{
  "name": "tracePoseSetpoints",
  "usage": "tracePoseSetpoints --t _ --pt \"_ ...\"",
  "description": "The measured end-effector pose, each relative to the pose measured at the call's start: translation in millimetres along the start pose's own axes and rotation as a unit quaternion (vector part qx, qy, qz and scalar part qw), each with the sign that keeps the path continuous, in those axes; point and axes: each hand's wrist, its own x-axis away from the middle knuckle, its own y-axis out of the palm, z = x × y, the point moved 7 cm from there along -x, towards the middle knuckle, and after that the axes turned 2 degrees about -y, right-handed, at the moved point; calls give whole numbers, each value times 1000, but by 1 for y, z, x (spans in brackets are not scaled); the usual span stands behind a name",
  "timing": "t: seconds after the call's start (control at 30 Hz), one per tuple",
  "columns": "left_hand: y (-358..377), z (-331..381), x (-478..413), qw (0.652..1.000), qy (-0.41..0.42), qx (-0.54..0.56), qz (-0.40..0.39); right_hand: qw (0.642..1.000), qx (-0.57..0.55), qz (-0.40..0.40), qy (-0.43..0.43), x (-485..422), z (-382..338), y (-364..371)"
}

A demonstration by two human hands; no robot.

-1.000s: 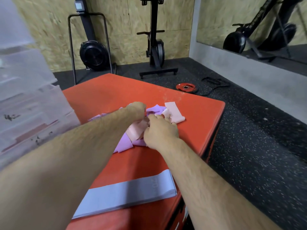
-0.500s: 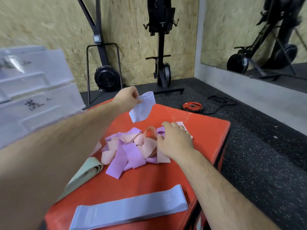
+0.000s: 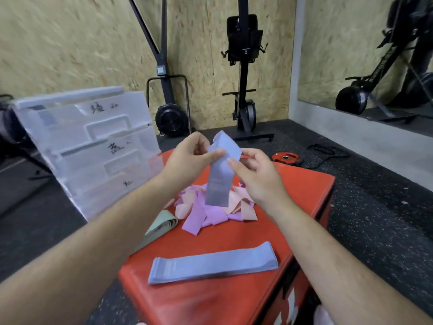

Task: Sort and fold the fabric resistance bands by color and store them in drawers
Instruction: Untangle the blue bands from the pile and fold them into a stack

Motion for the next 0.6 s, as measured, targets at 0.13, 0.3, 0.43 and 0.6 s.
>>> tracePoseSetpoints --t 0.13,0.3,0.43,0.6 --pt "1 -35 67 975 -76 210 17 997 -11 -55 62 32 8 11" --pt "-17 -53 101 956 -112 265 60 988 82 -55 116 50 17 12" --pt "-25 -46 106 967 -94 231 56 936 303 -158 88 65 24 18" --pt "-17 -43 111 969 -90 231 -1 955 218 -200 8 71 15 42"
